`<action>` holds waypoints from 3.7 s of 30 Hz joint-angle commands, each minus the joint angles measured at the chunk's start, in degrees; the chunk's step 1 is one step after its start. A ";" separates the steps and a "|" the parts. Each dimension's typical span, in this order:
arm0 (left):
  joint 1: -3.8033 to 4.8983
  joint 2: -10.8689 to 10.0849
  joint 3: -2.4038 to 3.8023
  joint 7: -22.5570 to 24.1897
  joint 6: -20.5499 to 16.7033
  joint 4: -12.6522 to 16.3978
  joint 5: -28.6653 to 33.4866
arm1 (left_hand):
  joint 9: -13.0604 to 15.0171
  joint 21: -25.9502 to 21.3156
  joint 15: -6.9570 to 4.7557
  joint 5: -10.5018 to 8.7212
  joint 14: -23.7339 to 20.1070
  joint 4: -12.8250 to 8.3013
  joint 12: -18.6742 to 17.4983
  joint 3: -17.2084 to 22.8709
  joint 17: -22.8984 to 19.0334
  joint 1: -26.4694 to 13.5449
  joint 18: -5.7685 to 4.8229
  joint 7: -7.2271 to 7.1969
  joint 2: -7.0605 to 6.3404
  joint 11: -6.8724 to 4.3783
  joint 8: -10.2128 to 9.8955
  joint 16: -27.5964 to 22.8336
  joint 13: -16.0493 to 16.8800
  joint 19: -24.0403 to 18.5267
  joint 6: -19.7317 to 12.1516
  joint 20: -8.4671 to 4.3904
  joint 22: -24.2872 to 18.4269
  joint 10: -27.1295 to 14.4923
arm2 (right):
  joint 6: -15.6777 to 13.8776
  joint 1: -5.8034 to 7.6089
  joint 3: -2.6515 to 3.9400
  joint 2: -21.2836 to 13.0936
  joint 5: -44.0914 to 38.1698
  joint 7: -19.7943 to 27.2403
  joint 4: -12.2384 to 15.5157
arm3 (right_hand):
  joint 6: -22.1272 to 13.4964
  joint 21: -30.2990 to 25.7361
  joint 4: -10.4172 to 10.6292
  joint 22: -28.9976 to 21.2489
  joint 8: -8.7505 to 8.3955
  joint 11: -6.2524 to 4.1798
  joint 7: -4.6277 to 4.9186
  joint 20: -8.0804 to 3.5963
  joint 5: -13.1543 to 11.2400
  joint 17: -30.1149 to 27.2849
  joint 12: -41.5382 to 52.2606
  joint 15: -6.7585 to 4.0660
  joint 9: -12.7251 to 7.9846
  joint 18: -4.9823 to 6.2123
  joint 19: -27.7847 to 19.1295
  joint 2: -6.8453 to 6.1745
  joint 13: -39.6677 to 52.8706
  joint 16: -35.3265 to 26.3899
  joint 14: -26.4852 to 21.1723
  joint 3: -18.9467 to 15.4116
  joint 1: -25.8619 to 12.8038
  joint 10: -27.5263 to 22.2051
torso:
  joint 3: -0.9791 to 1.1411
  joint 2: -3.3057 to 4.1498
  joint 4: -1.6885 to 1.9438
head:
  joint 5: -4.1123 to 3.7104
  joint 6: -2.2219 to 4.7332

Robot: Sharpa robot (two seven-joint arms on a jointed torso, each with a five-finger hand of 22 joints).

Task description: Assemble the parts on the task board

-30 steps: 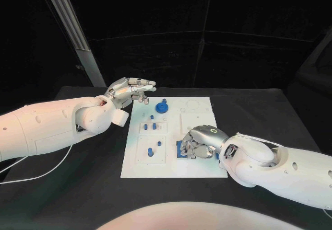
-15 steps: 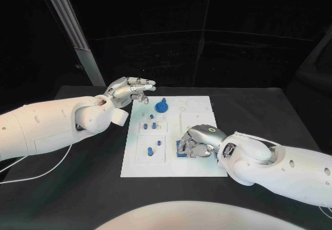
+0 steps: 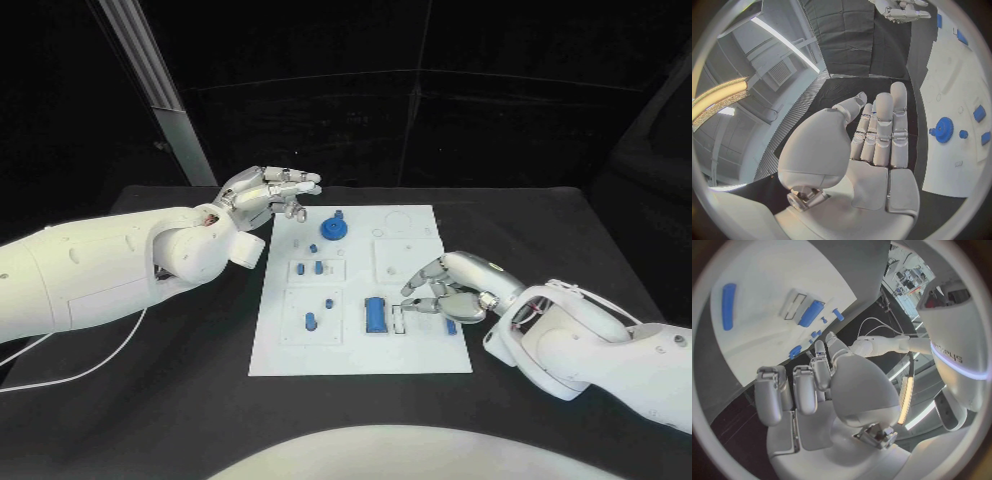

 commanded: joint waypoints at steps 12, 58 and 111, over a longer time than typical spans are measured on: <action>0.08 0.11 -0.05 0.26 0.57 0.09 0.19 | -0.08 -0.22 -0.09 0.23 -0.48 -0.11 0.36 -0.33 -0.09 0.12 0.37 -0.03 0.42 0.06 0.19 0.02 -0.08 -0.05 -0.41 0.26 -0.11 -0.49 | 6.54 0.71 -0.05 -7.21 -3.35 -19.63 0.47 | 1.36 0.26 4.22 14.96 1.93 -0.88 -1.15 -0.12 3.39 7.21 1.79 -0.52 1.69 -0.38 5.87 -2.14 0.31 -0.16 4.35 -6.72 -4.43 1.14 | -0.10 -0.21 -0.62 | -1.34 0.66; -0.11 0.32 -0.07 -0.55 1.05 -0.81 -0.10 | -0.03 -0.30 -0.10 0.23 -0.58 -0.13 0.51 -0.34 -0.16 0.18 0.38 -0.13 0.58 0.00 0.34 0.04 -0.05 -0.08 -0.24 0.27 -0.15 -0.44 | 12.79 -0.23 -0.11 -0.62 -10.59 -29.59 -0.93 | 0.26 0.39 6.73 15.10 5.04 -1.44 -1.80 -0.68 5.93 7.93 2.08 -1.04 7.50 -0.42 5.94 -2.44 0.62 0.31 4.55 -12.05 -1.06 1.41 | -0.08 -0.02 -0.24 | -1.43 0.12; -0.11 0.08 -0.07 -0.98 1.40 -0.40 -0.78 | -0.03 -0.43 -0.12 0.25 -0.72 -0.24 0.67 -0.30 -0.28 0.39 0.40 -0.14 0.81 -0.02 0.42 0.11 -0.06 -0.12 -0.32 0.27 -0.22 -0.60 | 6.40 -0.75 -0.10 1.43 -16.14 -28.79 1.62 | -1.03 0.39 1.80 15.10 1.49 -0.96 -1.09 -0.30 2.44 8.48 1.15 -0.63 11.22 -0.42 5.94 -5.29 0.17 0.51 4.63 21.77 -2.00 0.88 | 0.00 0.04 -0.18 | -1.22 -0.10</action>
